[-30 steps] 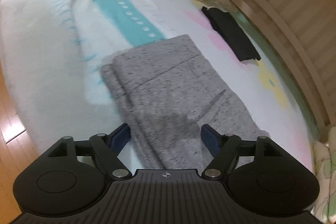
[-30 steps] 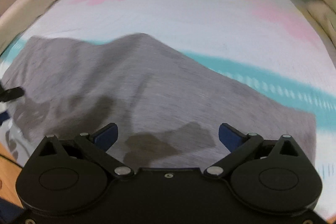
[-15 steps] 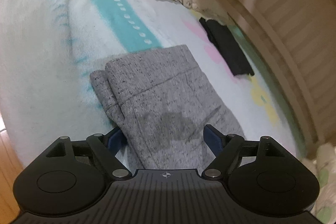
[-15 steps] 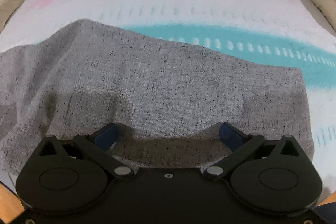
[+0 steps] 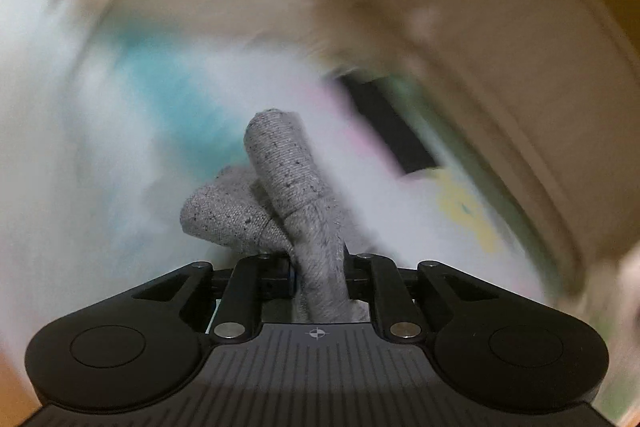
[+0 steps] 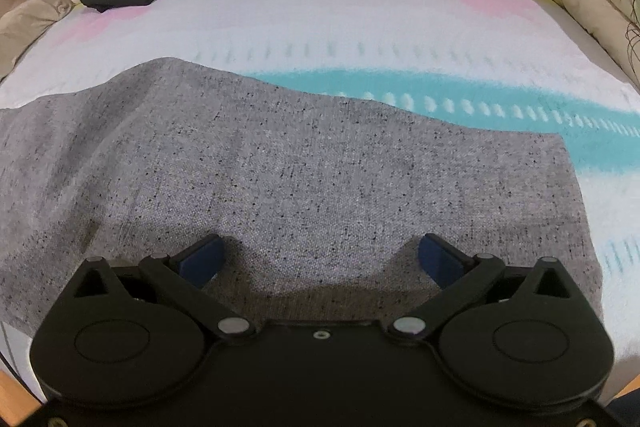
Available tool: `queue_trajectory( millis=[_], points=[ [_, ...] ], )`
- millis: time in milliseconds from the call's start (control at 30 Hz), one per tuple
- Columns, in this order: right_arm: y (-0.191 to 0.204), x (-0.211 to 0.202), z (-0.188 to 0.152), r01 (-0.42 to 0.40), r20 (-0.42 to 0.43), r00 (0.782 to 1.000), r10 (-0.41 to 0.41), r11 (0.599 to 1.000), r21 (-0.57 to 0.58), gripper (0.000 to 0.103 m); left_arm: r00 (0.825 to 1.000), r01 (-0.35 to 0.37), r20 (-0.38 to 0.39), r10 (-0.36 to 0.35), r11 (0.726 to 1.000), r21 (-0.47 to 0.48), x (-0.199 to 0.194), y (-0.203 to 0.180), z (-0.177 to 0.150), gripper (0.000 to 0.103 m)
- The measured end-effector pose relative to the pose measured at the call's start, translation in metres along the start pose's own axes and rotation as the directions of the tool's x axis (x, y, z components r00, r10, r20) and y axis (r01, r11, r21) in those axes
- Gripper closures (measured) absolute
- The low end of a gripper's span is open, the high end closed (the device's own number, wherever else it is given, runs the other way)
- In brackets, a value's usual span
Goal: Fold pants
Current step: 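Press the folded pants flat with both open grippers, then close the left gripper on the pants leg ends and lift them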
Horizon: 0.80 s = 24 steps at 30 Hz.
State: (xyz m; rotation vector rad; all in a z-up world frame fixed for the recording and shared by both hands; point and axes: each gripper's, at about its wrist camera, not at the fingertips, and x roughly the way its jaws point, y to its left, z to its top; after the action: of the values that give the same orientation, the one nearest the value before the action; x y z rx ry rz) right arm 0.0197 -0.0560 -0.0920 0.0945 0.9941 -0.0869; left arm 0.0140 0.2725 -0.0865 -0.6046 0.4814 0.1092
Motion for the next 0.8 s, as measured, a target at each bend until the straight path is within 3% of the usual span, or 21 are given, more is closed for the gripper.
queue_trajectory(
  millis=[33,100,167,233,400,600,667,800],
  points=[
    [0.0,0.0,0.0,-0.001,0.002,1.0,0.001,1.0,-0.002,0.0,1.0,0.006,0.022,-0.007,0.999,0.043,-0.003,-0.009,0.003,0.088],
    [0.001,-0.001,-0.001,-0.001,0.004,1.0,0.001,1.0,-0.005,0.0,1.0,-0.016,0.003,0.016,1.0,0.017,0.002,-0.006,0.006,0.088],
    [0.0,0.0,0.001,-0.005,0.002,1.0,0.005,1.0,-0.006,0.0,0.995,-0.079,-0.067,0.073,0.992,-0.096,0.018,0.016,-0.001,0.088],
    [0.0,0.0,0.001,-0.013,0.001,1.0,0.013,1.0,-0.008,0.0,0.979,-0.153,-0.16,0.125,0.972,-0.178,0.035,0.039,-0.015,0.087],
    [0.0,0.0,-0.001,-0.019,0.006,1.0,0.019,1.0,-0.024,0.0,0.988,-0.1,-0.138,0.072,0.973,-0.21,0.035,0.046,-0.016,0.079],
    [-0.001,-0.001,0.0,-0.02,-0.003,1.0,0.02,1.0,-0.022,0.0,0.994,-0.011,-0.105,-0.039,0.902,-0.431,0.039,0.074,-0.019,0.077],
    [-0.002,-0.003,0.002,-0.019,-0.012,1.0,0.019,1.0,-0.023,0.001,0.994,-0.008,-0.105,-0.04,0.906,-0.423,0.04,0.074,-0.018,0.078],
    [-0.01,-0.011,0.008,-0.015,-0.047,0.999,0.015,1.0,0.006,0.002,0.997,-0.04,-0.08,0.016,0.949,-0.312,0.036,0.057,-0.019,0.083]
  ],
)
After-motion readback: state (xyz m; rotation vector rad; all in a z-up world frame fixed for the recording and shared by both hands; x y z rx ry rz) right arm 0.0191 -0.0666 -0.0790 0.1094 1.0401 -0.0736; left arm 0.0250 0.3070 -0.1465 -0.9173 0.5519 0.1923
